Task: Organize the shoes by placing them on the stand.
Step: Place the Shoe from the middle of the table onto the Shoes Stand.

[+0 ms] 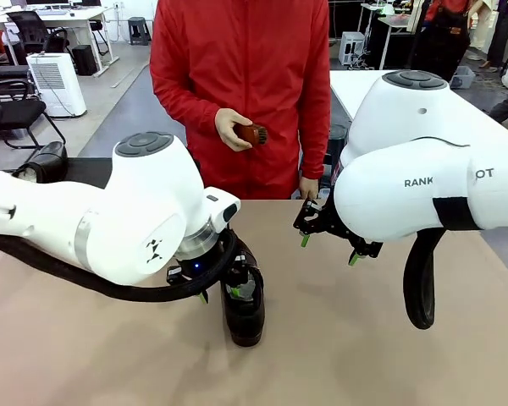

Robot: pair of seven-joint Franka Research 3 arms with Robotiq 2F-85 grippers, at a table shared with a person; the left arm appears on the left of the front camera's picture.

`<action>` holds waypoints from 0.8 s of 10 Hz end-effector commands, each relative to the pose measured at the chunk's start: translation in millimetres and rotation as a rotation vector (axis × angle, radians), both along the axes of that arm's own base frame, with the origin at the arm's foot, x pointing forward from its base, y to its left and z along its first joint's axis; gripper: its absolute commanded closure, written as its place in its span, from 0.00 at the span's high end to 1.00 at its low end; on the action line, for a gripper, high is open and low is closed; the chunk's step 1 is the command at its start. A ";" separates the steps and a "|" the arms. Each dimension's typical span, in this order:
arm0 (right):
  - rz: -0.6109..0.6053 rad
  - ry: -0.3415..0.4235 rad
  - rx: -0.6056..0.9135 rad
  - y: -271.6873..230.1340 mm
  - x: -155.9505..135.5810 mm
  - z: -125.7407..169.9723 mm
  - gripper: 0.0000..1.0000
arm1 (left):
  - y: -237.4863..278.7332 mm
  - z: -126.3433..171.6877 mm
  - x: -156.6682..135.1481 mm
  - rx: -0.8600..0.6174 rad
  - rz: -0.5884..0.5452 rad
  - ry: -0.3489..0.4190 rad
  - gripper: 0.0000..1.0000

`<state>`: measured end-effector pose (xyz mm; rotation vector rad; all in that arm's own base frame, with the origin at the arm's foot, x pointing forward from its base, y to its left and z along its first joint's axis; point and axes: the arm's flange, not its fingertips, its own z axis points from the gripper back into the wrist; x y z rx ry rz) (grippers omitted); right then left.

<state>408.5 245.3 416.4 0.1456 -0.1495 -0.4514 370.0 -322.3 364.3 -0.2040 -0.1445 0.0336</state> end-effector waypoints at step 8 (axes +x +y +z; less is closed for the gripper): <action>0.014 -0.006 -0.003 -0.5 -0.7 1.9 1.00 | -25.7 -16.6 20.3 0.070 0.013 0.066 0.00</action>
